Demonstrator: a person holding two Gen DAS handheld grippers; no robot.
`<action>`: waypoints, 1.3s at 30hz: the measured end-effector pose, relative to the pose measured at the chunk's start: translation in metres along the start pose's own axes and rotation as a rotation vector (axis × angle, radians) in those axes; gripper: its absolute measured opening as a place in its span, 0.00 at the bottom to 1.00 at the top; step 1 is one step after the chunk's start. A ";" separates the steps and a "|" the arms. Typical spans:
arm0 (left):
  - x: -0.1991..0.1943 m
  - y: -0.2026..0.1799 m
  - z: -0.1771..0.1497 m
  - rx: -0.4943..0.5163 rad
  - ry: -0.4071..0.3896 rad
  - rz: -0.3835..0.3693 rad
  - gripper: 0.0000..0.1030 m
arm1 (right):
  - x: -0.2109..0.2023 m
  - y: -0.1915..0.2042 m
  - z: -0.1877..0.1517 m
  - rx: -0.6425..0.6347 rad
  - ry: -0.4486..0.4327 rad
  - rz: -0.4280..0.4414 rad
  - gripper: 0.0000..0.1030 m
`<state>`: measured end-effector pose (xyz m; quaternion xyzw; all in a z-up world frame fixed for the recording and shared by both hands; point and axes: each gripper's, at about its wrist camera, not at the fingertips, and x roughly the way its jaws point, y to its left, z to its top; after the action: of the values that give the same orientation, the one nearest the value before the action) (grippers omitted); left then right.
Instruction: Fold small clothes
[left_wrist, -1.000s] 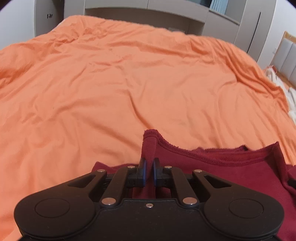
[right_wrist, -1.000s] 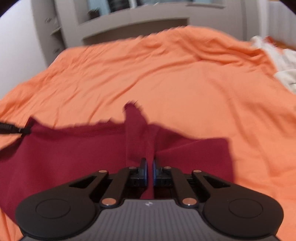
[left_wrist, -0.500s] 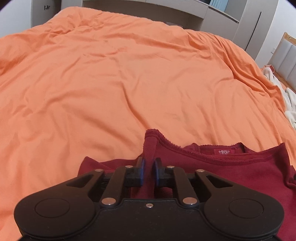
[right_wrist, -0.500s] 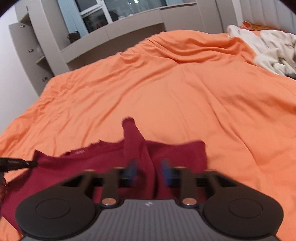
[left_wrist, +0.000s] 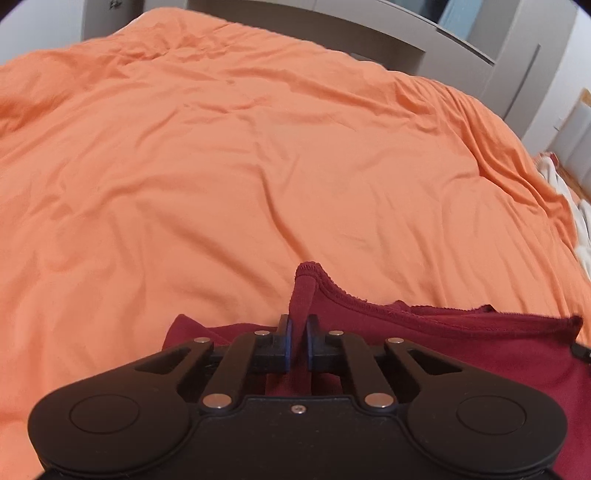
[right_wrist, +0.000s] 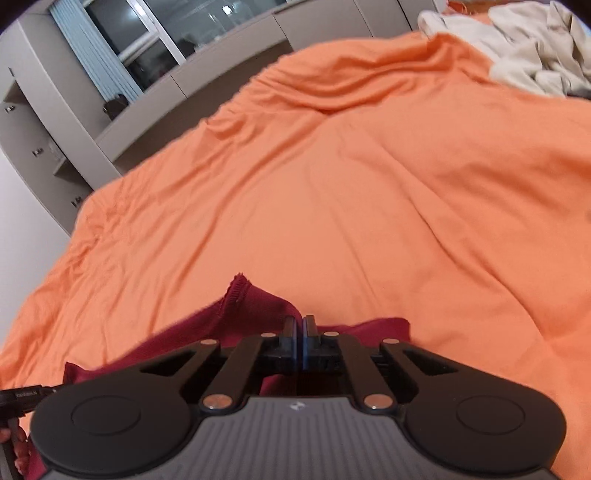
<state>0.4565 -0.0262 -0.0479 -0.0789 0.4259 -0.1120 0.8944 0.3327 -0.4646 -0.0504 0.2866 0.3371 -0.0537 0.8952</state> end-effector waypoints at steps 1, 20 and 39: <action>0.002 0.000 0.000 0.000 0.009 0.004 0.07 | 0.004 -0.001 -0.001 -0.009 0.008 -0.006 0.03; -0.092 -0.033 -0.032 0.143 -0.083 0.092 0.99 | -0.086 0.062 -0.050 -0.270 -0.082 -0.132 1.00; -0.147 -0.025 -0.104 0.125 -0.083 0.234 1.00 | -0.120 0.072 -0.117 -0.445 -0.177 -0.424 1.00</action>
<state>0.2821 -0.0159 0.0020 0.0228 0.3869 -0.0300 0.9214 0.1945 -0.3528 -0.0111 0.0012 0.3136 -0.1889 0.9306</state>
